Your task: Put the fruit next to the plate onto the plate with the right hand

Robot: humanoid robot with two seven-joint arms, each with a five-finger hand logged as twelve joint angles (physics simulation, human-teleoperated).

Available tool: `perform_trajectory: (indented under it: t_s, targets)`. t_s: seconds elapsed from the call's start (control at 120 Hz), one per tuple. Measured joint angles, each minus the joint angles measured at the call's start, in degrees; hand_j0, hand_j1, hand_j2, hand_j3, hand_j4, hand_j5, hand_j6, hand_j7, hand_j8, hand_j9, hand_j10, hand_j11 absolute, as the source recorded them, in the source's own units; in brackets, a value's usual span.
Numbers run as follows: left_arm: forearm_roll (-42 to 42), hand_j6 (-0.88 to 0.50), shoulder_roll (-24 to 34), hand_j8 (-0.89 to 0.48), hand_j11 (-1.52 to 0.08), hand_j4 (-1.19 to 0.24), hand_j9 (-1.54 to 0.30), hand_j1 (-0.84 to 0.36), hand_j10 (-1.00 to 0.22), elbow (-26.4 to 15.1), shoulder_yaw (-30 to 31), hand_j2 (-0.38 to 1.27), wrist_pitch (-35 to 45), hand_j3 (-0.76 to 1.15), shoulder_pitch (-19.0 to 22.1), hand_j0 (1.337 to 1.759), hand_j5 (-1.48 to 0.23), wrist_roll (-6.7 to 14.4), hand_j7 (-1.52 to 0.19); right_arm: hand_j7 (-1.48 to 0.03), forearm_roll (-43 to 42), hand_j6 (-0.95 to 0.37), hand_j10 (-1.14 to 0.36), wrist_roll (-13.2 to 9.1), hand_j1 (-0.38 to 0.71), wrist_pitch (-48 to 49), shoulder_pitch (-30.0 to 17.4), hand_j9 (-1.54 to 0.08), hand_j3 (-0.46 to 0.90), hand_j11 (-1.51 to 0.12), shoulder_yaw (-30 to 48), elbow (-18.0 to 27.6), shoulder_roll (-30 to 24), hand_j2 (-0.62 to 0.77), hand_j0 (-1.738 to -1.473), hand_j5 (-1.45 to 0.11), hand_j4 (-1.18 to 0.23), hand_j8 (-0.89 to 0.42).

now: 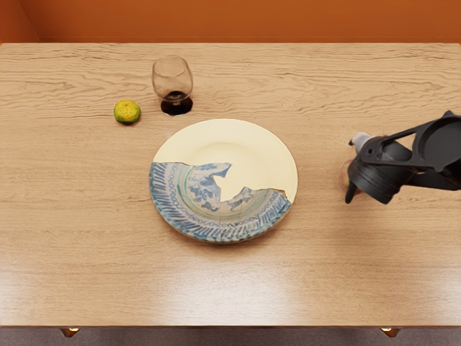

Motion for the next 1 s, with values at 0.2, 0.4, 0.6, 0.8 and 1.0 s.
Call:
perform_trajectory:
  t_s: [0.2,0.4,0.6,0.8,1.0]
  targets:
    - [0.0,-0.01,0.0,-0.01,-0.01,-0.01,-0.01,0.34,-0.01,0.0,0.0,0.0,0.0,0.0,0.0,1.658,-0.01,0.0,-0.01,-0.22,0.06,-0.17,-0.17,0.0,-0.15,-0.02,-0.73,-0.22,0.0,-0.22,-0.47,-1.18,0.96,-0.03,-1.658,-0.22,-0.17,-0.17]
    - [0.0,-0.01,0.0,-0.01,-0.01,-0.01,-0.01,0.34,-0.01,0.0,0.0,0.0,0.0,0.0,0.0,1.658,-0.01,0.0,-0.01,-0.25,0.05,-0.19,-0.19,0.0,-0.12,-0.02,-0.93,-0.25,0.0,-0.25,-0.5,-1.49,1.16,-0.04,-1.658,-0.25,-0.19,-0.19]
    - [0.0,-0.01,0.0,-0.01,-0.01,-0.01,-0.01,0.34,-0.01,0.0,0.0,0.0,0.0,0.0,0.0,1.658,-0.01,0.0,-0.01,-0.27,0.01,-0.21,-0.21,0.0,-0.1,-0.02,-1.06,-0.27,0.0,-0.27,-0.82,-1.87,2.65,-0.04,-1.658,-0.27,-0.21,-0.21]
    - [0.0,-0.01,0.0,-0.01,-0.01,-0.01,-0.01,0.34,-0.01,0.0,0.0,0.0,0.0,0.0,0.0,1.658,-0.01,0.0,-0.01,-0.35,-0.01,-0.27,-0.27,0.0,-0.03,-0.02,-1.39,-0.35,0.0,-0.35,-0.91,-2.19,3.55,-0.05,-1.658,-0.35,-0.27,-0.27]
    - [0.0,-0.01,0.0,-0.01,-0.01,-0.01,-0.01,0.34,-0.01,0.0,0.0,0.0,0.0,0.0,0.0,1.658,-0.01,0.0,-0.01,-0.84,-0.23,-0.47,-0.26,-0.17,0.24,0.18,-3.92,-0.88,0.0,-0.87,3.53,-2.34,0.91,0.05,-1.65,-0.89,-0.62,-0.22]
